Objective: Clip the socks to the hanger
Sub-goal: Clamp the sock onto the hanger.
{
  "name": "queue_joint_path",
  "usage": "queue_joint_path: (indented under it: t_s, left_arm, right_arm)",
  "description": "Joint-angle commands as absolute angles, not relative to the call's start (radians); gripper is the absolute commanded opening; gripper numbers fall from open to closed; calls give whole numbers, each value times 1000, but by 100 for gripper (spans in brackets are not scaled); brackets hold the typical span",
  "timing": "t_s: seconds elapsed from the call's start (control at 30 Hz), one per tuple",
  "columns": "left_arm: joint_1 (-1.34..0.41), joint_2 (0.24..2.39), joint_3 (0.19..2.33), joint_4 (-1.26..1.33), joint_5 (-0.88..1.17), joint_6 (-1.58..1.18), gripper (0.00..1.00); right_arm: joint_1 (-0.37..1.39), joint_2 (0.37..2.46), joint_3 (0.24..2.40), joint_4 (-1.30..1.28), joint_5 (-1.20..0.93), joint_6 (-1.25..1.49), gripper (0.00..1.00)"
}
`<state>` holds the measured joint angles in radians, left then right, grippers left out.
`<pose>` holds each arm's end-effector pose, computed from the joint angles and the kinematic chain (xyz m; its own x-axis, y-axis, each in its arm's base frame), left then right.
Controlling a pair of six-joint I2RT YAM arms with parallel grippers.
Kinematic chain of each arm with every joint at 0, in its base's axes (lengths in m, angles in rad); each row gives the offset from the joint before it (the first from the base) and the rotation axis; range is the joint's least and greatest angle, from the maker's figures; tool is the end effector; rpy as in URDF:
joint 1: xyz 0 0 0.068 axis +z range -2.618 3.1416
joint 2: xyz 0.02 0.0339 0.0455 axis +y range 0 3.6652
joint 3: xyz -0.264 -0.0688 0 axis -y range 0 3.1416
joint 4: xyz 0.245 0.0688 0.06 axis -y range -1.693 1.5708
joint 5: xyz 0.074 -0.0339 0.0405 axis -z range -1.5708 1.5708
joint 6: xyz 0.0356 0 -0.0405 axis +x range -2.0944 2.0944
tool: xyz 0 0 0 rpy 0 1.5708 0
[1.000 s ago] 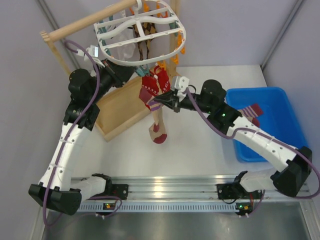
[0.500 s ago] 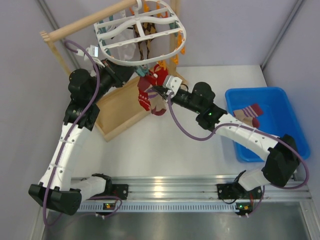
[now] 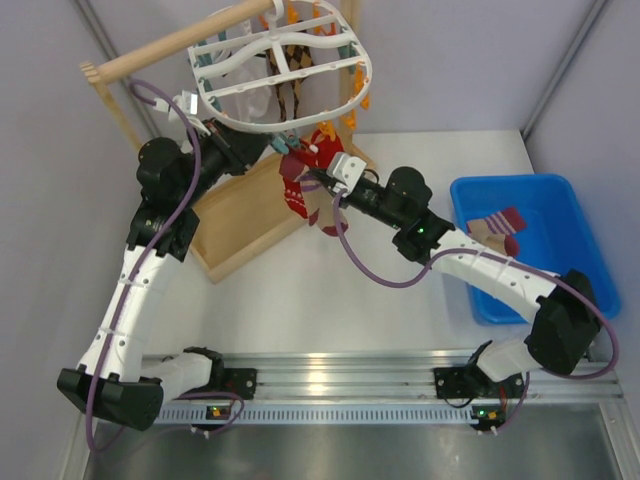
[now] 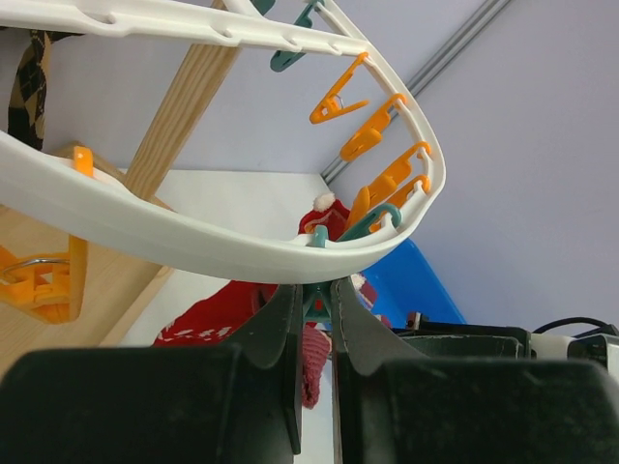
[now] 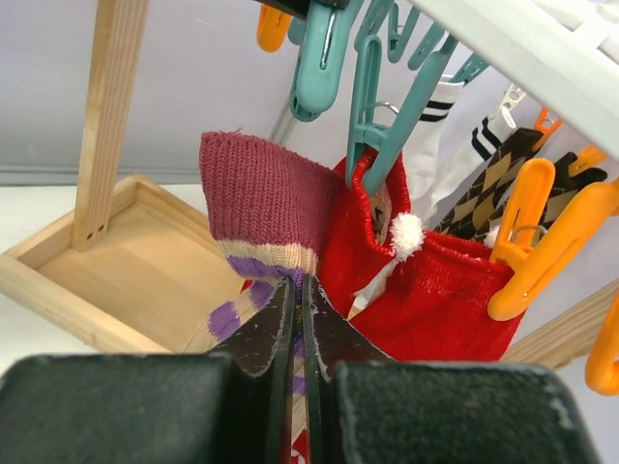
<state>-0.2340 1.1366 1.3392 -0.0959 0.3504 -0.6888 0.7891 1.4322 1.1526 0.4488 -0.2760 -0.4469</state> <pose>0.2342 -0.0684 0.4725 -0.2695 -0.5495 -0.7909 0.4903 0.6285 -0.6038 0.2342 0.2498 0.3833 0.4839 -0.1028 -0.8691 -0.7352 0.4910 -0.4674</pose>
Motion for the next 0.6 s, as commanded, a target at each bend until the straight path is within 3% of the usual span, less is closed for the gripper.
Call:
queue_joint_path:
  t_s: [0.0,0.57]
  left_arm:
    - [-225,1121,1364,-106,328,-660,0]
    - [-225,1121,1362,-129,351,-647,0]
  right_arm:
    - [795,1385,1157,517,-265,-457,0]
    - [799,1404,1206,517,-265,-445,0]
